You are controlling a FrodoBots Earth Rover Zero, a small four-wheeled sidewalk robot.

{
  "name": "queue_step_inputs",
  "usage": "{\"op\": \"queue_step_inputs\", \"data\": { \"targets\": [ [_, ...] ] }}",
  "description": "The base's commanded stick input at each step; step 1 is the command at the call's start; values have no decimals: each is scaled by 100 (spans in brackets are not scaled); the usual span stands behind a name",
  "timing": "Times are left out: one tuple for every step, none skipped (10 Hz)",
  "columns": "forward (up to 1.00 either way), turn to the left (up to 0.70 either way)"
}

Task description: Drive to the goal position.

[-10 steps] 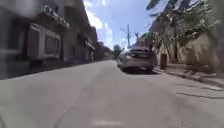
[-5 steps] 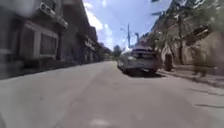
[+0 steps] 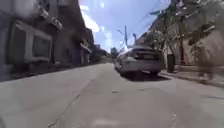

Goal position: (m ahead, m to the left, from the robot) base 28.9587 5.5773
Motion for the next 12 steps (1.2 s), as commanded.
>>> {"op": "queue_step_inputs", "data": {
  "targets": [
    [98,0],
    [98,0],
    [98,0],
    [98,0],
    [98,0],
    [98,0],
    [98,1],
    [98,2],
    [98,3],
    [98,3],
    [98,3],
    [98,3]
  ]
}}
